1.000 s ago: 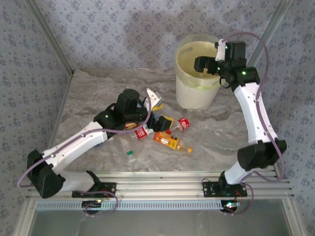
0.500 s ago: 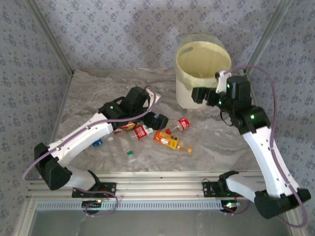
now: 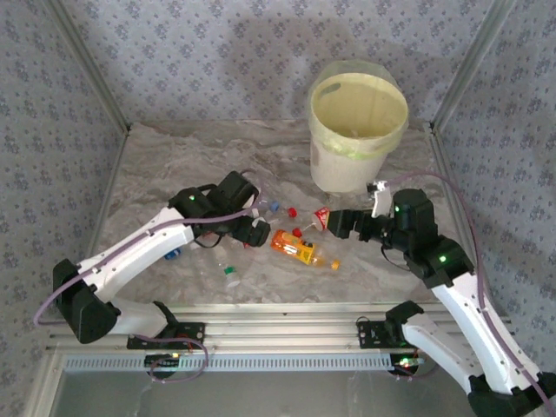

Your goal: Put the plastic bottles in the bin

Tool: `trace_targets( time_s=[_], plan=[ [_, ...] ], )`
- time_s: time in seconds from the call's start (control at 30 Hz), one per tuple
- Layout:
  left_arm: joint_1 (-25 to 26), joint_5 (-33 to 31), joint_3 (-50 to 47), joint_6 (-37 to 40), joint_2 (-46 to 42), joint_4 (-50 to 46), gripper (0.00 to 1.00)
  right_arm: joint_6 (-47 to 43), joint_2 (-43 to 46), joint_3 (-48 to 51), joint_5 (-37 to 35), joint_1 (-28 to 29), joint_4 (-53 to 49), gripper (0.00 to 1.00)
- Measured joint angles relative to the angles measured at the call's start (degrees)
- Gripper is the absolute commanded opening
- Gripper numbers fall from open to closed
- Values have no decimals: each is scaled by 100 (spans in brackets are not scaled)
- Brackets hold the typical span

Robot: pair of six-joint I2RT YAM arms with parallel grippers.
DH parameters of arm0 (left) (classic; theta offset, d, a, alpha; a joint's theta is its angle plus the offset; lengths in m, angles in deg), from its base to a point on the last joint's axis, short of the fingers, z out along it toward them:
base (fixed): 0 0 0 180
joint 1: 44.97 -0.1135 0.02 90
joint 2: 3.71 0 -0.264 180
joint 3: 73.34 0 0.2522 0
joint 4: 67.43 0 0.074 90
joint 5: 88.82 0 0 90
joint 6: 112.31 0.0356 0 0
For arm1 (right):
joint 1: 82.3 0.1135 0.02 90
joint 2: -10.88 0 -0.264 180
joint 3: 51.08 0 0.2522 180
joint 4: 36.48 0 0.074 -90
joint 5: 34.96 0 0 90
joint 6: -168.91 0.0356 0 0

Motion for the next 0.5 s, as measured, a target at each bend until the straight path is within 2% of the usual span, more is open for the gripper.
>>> trace_targets(
  time_s=[0.23,0.5],
  plan=[
    [-337,-428,-505,-1602,-380,-728,98,179,81,350,55,181,144,100],
    [-879,-280,-1784,-2739,-1322,-942,95,310,59,662,55,323,380,100]
  ],
)
